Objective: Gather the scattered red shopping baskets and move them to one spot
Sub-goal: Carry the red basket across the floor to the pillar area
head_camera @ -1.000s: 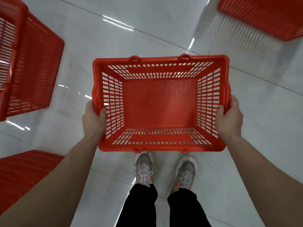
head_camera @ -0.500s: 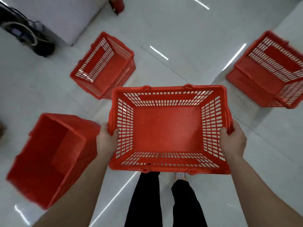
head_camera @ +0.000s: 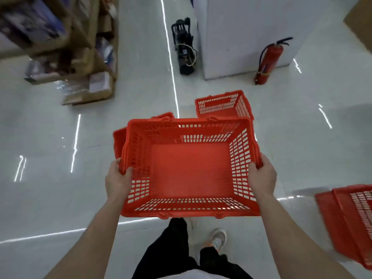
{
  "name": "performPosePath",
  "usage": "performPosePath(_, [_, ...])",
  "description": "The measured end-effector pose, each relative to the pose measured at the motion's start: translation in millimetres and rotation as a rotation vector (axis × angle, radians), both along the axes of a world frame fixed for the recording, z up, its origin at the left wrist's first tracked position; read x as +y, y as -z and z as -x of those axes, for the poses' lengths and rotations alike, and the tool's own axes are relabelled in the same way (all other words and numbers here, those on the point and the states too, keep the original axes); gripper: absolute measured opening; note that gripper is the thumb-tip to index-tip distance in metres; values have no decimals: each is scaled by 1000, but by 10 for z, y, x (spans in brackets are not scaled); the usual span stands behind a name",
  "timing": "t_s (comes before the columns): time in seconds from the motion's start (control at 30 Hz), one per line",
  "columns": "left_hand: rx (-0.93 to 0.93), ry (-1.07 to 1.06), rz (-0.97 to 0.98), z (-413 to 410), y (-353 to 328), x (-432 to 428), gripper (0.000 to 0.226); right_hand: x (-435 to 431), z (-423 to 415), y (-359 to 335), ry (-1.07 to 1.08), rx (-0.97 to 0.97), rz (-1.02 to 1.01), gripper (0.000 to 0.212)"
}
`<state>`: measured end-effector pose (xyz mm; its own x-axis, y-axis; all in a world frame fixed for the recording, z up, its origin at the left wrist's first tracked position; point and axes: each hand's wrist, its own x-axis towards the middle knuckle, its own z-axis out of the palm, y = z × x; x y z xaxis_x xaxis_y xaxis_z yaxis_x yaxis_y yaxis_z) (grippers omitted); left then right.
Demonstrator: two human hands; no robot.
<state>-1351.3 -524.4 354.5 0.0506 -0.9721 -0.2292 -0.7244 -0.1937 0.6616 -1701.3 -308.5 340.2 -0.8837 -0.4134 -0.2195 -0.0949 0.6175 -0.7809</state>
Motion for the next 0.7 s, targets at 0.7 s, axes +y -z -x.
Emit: performPosePath(0.7, [160,-247,-186,-1026,910,-2389,49,-3783,-532,549,-300,-40,-110,34])
